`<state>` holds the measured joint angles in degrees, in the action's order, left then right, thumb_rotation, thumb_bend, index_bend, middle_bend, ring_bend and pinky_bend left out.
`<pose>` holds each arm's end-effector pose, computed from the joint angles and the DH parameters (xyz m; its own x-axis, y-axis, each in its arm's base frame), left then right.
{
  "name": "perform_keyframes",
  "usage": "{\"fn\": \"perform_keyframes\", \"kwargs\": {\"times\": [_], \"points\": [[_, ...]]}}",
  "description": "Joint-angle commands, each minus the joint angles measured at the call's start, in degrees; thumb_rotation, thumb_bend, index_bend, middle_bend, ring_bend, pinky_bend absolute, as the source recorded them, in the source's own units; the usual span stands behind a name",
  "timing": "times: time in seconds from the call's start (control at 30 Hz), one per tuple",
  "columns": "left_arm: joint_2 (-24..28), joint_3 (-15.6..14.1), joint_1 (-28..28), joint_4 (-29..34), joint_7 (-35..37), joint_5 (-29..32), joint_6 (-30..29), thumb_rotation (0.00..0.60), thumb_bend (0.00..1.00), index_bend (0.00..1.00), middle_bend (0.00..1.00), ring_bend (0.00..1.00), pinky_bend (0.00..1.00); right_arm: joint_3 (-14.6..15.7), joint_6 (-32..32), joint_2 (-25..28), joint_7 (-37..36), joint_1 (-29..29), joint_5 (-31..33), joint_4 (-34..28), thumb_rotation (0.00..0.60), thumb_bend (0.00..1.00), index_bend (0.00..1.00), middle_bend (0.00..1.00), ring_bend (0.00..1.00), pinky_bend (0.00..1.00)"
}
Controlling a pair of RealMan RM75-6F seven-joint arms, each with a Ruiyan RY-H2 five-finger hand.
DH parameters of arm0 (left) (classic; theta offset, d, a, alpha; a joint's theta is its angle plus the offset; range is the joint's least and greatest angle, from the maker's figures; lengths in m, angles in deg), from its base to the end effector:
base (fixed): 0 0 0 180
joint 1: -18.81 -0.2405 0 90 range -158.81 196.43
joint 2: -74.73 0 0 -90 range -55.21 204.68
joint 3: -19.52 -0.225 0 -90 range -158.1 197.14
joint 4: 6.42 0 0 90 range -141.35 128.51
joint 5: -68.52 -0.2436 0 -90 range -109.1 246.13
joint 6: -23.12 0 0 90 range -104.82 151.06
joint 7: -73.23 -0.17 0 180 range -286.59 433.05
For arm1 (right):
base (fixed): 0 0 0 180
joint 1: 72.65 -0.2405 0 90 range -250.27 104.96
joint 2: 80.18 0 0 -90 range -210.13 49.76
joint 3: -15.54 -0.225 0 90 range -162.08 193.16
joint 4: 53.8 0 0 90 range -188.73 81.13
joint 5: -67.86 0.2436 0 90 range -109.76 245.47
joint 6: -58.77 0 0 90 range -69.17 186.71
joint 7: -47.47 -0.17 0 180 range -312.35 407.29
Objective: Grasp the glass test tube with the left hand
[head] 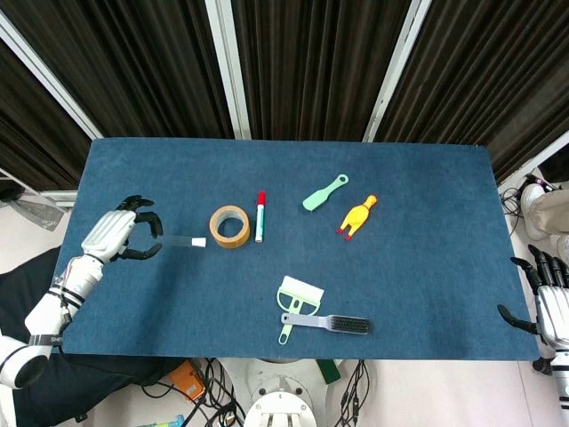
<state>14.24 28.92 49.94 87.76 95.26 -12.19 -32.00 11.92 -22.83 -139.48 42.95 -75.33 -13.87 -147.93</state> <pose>-0.1994 0.3442 0.0765 0.1283 0.3173 0.9396 0.9694 -0.2398 -0.0514 -0.3206 -0.1983 0.1356 0.3588 -0.0541 0.9318 -0.9263 0.1019 0.3626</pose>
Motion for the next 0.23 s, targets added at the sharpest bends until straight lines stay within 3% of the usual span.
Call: {"fn": "perform_keyframes", "kwargs": {"times": [0.03,0.23], "points": [[4.04,1.96,1.8,4.2,-1.58,1.24,1.37,0.6,0.32,0.55,0.54,0.15,0.07,-0.05,-0.11,-0.02,-0.02,0.02,-0.02,0.01,0.6,0.33,0.25,0.06,0.0,0.0],[7.28,3.1,3.38,7.95,-4.71,3.93,3.16,0.6,0.32,0.55,0.54,0.15,0.07,-0.06,0.1,0.05,-0.11,-0.05,0.08,-0.09,0.6,0.33,0.25,0.06,0.0,0.0]]}}
